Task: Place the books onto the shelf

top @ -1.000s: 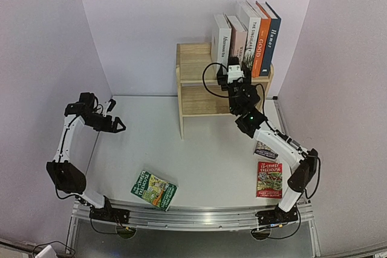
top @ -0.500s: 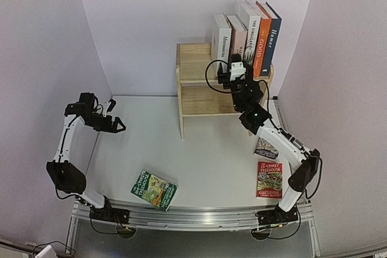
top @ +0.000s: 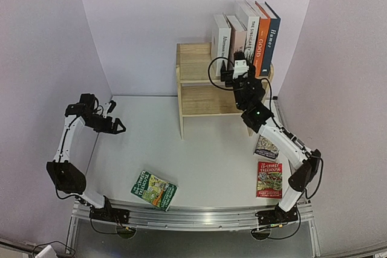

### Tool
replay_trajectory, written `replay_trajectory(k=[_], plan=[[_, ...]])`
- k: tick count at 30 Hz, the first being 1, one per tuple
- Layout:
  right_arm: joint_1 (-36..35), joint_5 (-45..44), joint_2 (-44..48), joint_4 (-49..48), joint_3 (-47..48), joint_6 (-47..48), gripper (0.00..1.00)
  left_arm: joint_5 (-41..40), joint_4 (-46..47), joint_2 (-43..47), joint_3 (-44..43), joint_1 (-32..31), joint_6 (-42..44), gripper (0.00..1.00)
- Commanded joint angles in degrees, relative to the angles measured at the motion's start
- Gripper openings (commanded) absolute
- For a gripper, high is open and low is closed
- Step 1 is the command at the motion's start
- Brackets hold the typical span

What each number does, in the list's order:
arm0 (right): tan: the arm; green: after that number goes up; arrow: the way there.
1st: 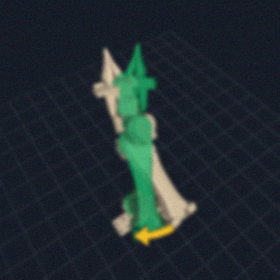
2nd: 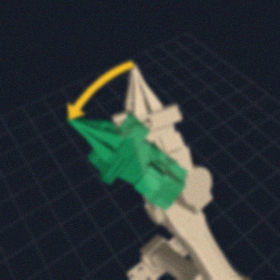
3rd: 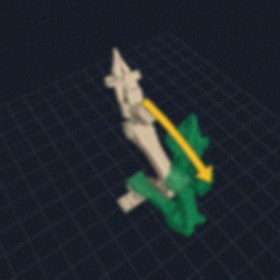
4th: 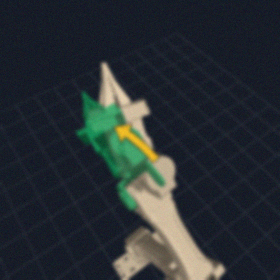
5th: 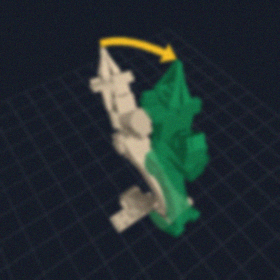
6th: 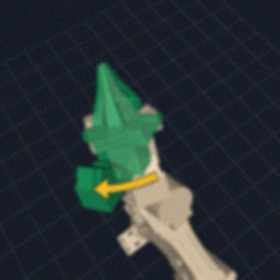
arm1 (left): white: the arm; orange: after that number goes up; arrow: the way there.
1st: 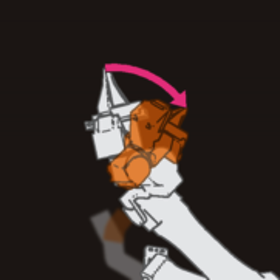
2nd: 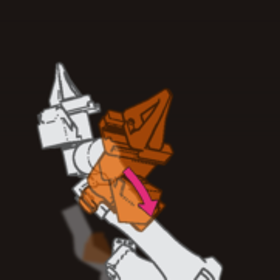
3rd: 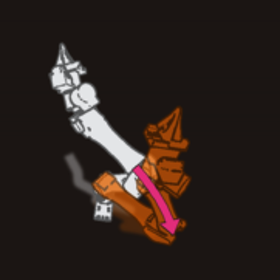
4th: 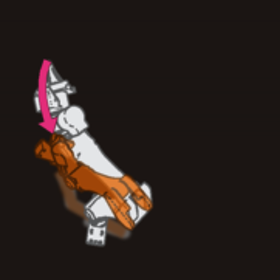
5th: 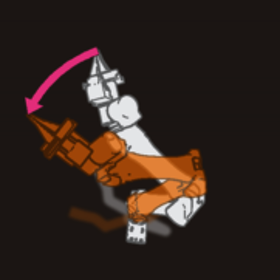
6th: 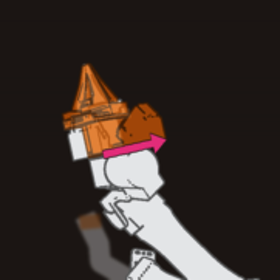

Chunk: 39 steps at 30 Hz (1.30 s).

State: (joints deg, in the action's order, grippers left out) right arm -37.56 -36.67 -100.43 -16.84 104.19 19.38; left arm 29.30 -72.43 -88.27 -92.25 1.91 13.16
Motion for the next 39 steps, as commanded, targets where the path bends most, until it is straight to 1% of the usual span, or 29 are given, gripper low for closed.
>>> replay_trajectory(k=[1, 4, 9, 14, 16, 18, 25, 39], plan=[[-0.48, -0.35, 3.66, -2.91, -4.11, 0.94, 0.86, -0.12, 0.87, 1.89, 0.4, -0.15, 0.41, 1.0], [-0.93, 2.03, 6.13, -6.98, -8.56, 2.36, 0.87, 0.06, 0.97, 1.75, 0.39, -0.15, 0.44, 1.0], [-0.93, 12.14, 11.29, -6.99, -14.61, -0.2, 0.91, -0.02, 0.95, 1.43, 0.21, -0.15, 0.31, 1.0], [0.21, 21.13, 15.06, -2.87, -16.81, -3.73, 0.92, 0.3, 0.97, 1.6, 0.49, -0.15, 0.2, 0.99], [1.12, 25.51, 15.92, -0.75, -16.76, -5.54, 0.94, 0.28, 1.1, 1.76, 0.75, -0.13, 0.15, 1.0], [2.0, 27.76, 16.09, 1.57, -15.92, -6.82, 0.95, 0.32, 1.27, 1.85, 1.05, -0.11, 0.14, 1.0], [4.45, 31.6, 12.79, 8.14, -9.64, -9.81, 0.96, 0.78, 1.67, 1.89, 1.3, -0.15, 0.12, 1.0], [5.89, 31.14, 6.89, 9.79, -3.51, -11.53, 0.95, 0.33, 1.92, 2.37, 1.96, -0.14, 0.64, 1.0]])
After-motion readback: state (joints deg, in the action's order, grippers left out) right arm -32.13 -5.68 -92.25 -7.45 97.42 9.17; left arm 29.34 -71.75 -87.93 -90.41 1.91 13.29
